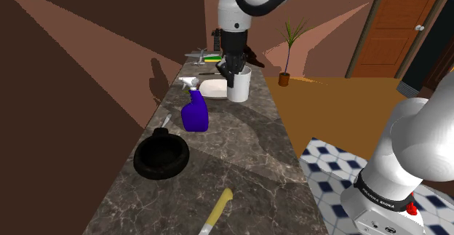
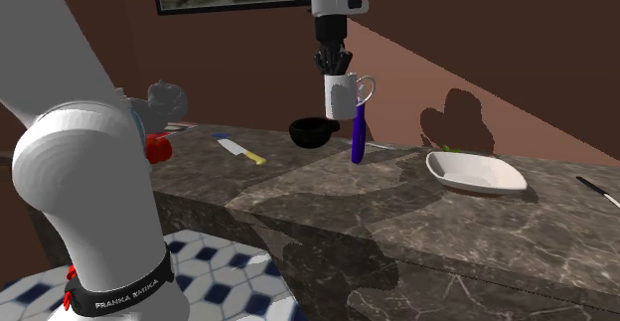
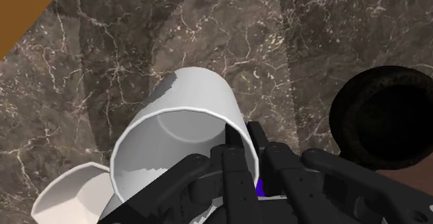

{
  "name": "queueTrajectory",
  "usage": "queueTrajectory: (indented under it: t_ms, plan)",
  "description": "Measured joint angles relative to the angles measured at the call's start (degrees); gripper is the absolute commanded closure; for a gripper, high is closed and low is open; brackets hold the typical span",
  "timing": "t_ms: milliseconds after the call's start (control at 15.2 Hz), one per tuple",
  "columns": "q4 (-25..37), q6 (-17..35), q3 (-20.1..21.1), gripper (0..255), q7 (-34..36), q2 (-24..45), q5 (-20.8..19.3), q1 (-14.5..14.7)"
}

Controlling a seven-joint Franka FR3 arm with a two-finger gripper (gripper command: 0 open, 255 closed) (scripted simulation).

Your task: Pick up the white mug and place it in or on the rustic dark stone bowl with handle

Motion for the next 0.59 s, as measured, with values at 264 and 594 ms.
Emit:
queueTrajectory:
  t_ms: [264, 594]
  plan:
    - [5.80, -0.68, 3.06, 255, 5.02, 5.29, -0.70, 1.62]
    - [17.13, -3.26, 6.50, 255, 11.54, 14.53, -3.15, 4.02]
